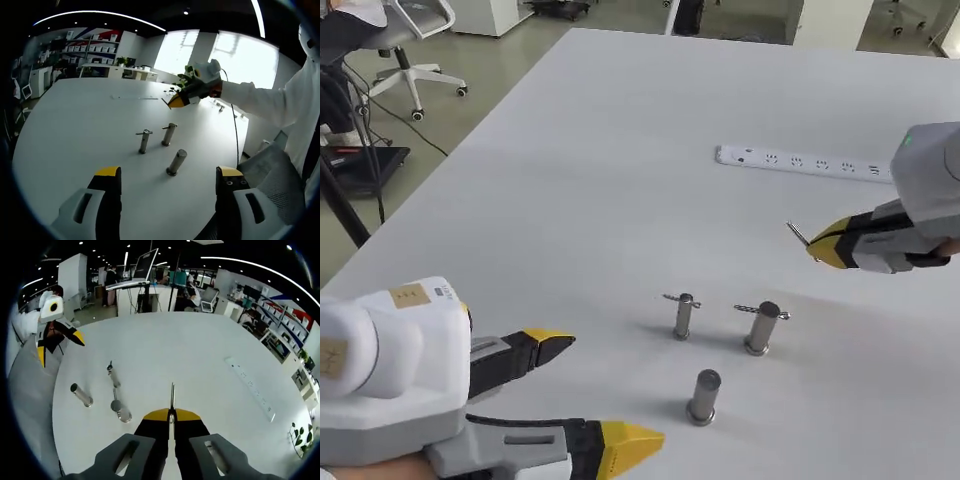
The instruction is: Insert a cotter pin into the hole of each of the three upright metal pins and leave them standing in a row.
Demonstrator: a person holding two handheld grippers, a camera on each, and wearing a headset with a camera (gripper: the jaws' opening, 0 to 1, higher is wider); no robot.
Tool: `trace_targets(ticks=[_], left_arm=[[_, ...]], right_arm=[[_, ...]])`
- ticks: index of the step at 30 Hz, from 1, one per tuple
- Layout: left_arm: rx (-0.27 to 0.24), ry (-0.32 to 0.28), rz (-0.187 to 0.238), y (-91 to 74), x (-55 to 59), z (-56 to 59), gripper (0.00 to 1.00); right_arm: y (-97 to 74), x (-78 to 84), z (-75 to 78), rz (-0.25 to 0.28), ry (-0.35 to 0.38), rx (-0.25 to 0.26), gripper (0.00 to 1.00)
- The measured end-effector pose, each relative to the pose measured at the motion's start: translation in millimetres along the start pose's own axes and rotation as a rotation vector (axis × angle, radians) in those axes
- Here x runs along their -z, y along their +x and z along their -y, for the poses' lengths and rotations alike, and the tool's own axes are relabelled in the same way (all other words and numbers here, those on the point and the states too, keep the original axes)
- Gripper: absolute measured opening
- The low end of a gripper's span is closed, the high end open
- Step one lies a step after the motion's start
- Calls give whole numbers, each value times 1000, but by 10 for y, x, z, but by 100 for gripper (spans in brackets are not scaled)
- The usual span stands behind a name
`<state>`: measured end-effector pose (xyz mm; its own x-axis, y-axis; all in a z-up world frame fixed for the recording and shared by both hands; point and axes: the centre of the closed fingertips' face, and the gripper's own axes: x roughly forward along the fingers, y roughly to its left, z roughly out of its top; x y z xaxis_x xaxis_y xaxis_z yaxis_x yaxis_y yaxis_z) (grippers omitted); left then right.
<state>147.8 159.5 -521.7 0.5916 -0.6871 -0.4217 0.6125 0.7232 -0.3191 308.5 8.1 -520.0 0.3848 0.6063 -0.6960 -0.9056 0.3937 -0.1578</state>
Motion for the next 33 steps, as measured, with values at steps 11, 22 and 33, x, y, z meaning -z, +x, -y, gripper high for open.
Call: trace_targets(ticks=[11,22,33], left_arm=[[39,5,27,283,-331,13,69],[86,4,39,514,-556,65,60],[146,-1,25,744,-658,207,45]], right_arm=[[-324,-27,-305,48,-66,55,0],[-486,-142,-572,101,-131,81,0],[-509,-78,-753,92,-185,127,0]])
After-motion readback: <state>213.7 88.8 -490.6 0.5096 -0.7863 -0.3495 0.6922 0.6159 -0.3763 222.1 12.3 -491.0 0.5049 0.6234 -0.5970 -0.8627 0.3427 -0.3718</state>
